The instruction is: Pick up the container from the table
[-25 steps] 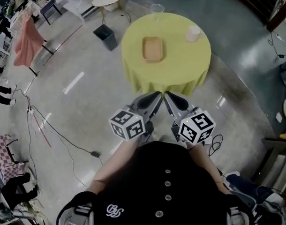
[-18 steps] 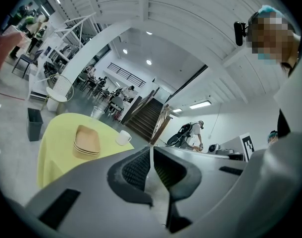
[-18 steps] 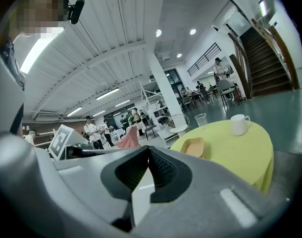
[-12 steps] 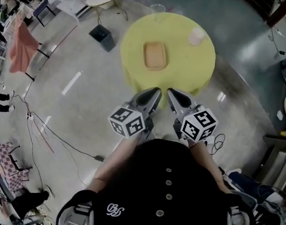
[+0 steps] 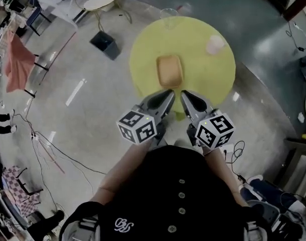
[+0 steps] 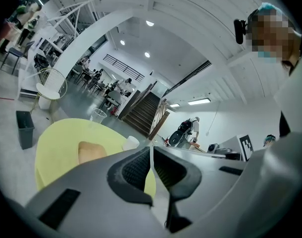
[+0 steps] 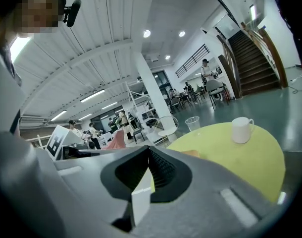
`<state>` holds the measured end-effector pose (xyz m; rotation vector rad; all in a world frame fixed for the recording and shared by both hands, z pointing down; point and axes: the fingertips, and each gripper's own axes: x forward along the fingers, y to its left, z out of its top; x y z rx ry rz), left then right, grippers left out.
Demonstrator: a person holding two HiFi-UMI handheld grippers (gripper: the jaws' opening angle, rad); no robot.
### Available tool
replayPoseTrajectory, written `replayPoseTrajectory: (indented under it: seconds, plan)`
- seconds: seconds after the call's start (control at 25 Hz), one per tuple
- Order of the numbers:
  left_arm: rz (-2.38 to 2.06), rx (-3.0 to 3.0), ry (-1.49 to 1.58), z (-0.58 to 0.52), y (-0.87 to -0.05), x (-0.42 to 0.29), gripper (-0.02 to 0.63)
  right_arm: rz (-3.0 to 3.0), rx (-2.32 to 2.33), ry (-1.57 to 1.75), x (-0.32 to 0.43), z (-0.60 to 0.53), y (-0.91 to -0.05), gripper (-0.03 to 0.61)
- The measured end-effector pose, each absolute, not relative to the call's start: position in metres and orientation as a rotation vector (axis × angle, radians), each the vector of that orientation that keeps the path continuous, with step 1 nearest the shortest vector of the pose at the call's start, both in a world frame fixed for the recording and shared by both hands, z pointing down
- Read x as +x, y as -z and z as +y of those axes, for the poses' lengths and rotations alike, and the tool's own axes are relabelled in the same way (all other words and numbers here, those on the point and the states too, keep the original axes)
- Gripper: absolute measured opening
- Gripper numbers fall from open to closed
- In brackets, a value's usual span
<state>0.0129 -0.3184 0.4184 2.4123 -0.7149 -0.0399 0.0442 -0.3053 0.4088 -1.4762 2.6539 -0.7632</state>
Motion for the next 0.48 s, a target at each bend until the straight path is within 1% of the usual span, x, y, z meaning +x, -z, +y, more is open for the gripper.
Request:
replayPoseTrajectory:
  seconds: [0.48]
  plan:
    - [-0.638,2.39,-0.017,-0.373,-0.426,0.002,0.029,2.559,-1.598,0.836,0.044,-0.361,-0.416,0.003]
